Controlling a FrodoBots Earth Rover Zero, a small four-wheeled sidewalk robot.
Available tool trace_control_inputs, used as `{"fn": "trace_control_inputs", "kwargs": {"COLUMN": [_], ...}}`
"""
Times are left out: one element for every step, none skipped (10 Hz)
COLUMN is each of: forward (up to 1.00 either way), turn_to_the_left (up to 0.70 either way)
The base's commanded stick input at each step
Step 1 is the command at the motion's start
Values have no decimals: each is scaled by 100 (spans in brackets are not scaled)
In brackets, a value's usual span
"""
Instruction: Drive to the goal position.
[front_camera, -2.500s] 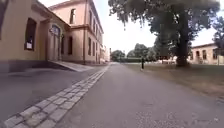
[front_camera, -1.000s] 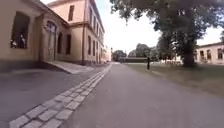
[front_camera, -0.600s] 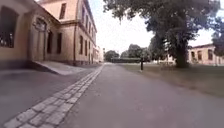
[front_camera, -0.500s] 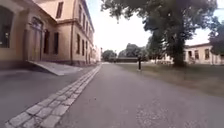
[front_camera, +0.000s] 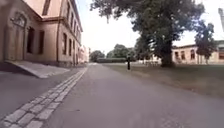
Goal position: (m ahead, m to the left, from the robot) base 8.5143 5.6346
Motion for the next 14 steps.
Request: {"fn": "trace_control_inputs", "kwargs": {"forward": [85, 85, 85, 85, 85, 85, 85, 85, 85, 85, 85, 85, 85, 85], "turn_to_the_left": [1, 1, 1, 1, 1, 1, 1, 1, 1, 1, 1, 1, 1, 1]}}
